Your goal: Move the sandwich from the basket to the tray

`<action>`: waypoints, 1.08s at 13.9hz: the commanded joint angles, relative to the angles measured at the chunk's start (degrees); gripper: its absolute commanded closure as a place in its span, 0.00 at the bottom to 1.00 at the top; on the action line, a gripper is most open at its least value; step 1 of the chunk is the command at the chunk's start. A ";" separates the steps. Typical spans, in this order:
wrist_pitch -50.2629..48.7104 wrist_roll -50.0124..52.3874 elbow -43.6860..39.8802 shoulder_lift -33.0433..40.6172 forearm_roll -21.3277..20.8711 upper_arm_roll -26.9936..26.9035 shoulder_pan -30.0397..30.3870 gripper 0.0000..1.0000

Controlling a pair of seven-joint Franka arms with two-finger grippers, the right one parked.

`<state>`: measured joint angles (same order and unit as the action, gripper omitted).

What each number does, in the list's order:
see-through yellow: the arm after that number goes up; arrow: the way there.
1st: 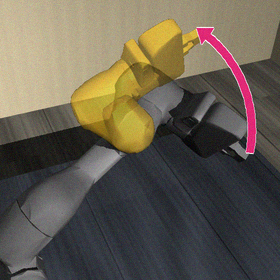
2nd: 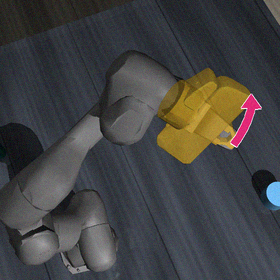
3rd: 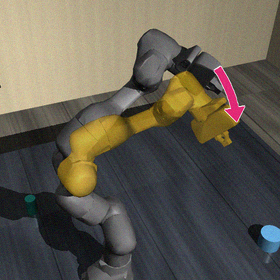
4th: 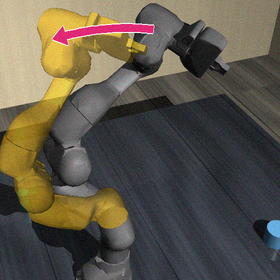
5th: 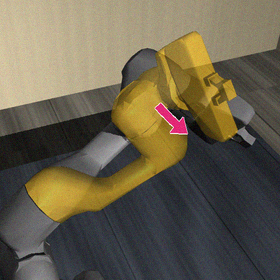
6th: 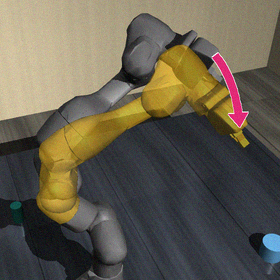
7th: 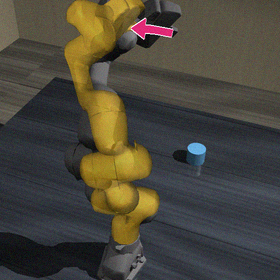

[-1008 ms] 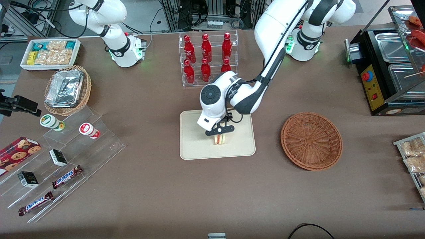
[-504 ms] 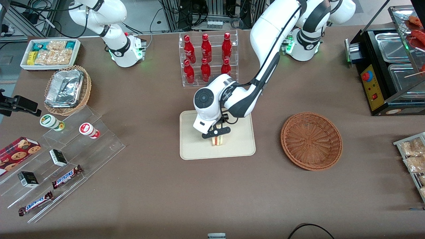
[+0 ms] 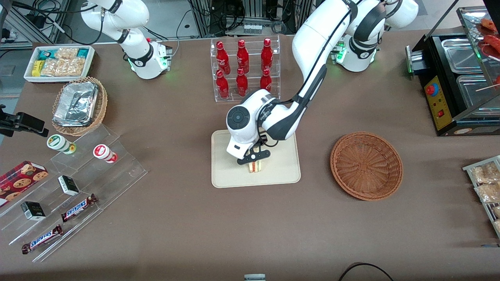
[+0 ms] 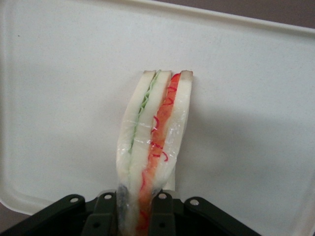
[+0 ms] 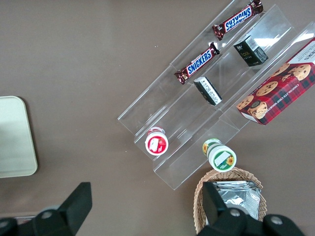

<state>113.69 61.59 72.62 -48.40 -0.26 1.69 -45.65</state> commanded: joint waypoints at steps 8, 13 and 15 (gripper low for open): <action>-6.20 0.38 -4.86 4.18 0.00 -0.73 -0.66 0.00; -10.49 -6.97 -4.33 9.02 -0.70 -0.99 0.83 0.00; -14.18 -8.85 -4.25 11.04 -0.61 -0.99 3.36 0.00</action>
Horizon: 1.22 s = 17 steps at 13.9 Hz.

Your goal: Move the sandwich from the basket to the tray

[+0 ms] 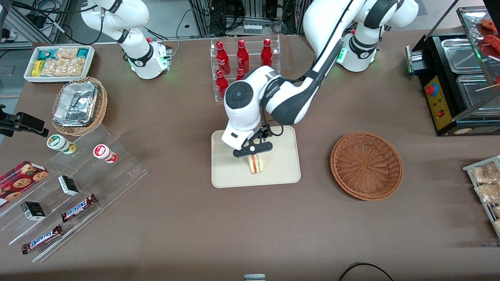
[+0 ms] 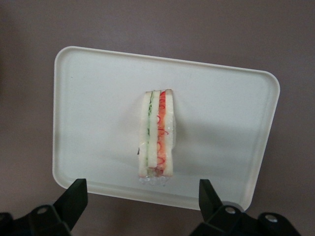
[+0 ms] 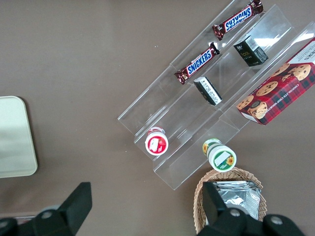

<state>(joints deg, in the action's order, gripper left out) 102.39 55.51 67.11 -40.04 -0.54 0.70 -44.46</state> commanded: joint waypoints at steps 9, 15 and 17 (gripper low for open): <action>-6.32 -21.20 16.80 17.62 -0.34 0.09 18.25 0.00; -6.84 -38.35 28.68 30.62 0.45 0.09 28.36 0.00; -10.08 -43.44 29.48 33.53 0.45 0.09 30.91 0.00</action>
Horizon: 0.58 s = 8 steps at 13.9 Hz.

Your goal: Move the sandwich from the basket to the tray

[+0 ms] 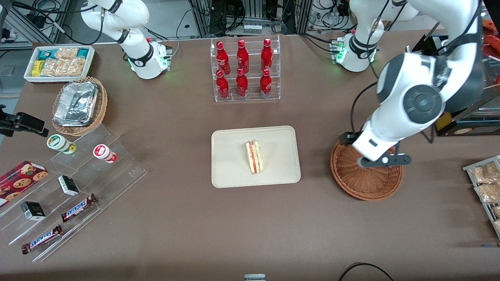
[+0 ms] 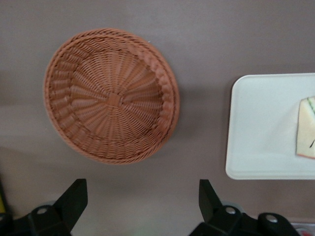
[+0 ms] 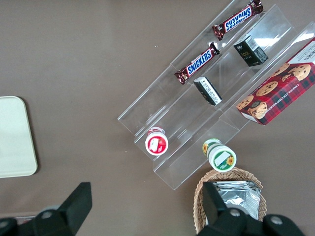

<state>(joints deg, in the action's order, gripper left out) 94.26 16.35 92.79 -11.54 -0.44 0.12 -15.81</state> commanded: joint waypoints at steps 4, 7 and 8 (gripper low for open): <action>-10.22 -12.83 2.14 9.07 0.53 1.02 7.44 0.00; -14.26 -17.91 1.17 11.79 0.35 3.74 12.62 0.00; -15.41 -18.97 0.38 12.06 0.35 3.75 13.42 0.00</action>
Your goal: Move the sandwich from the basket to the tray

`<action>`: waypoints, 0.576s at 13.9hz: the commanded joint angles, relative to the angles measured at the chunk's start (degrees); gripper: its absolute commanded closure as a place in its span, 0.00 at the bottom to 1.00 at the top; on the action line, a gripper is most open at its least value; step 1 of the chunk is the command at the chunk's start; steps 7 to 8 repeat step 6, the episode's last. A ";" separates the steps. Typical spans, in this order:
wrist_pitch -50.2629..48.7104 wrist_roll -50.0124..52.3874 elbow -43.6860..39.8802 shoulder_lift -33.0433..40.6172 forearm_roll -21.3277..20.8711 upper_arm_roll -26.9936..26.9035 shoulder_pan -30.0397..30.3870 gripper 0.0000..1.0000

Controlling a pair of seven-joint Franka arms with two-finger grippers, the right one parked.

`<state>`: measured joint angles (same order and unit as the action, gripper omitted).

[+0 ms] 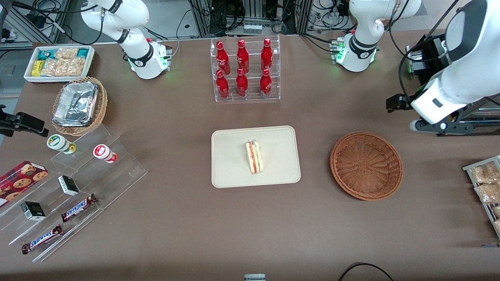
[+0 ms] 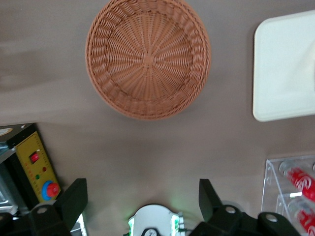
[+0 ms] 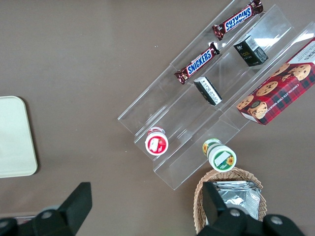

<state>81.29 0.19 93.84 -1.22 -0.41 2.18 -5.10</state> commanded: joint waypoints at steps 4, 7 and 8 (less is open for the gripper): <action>-3.86 -2.83 -3.14 1.83 -0.38 1.77 5.63 0.00; -3.33 -2.83 -2.97 2.27 -0.47 1.25 5.63 0.00; -3.33 -2.83 -2.97 2.27 -0.47 1.25 5.63 0.00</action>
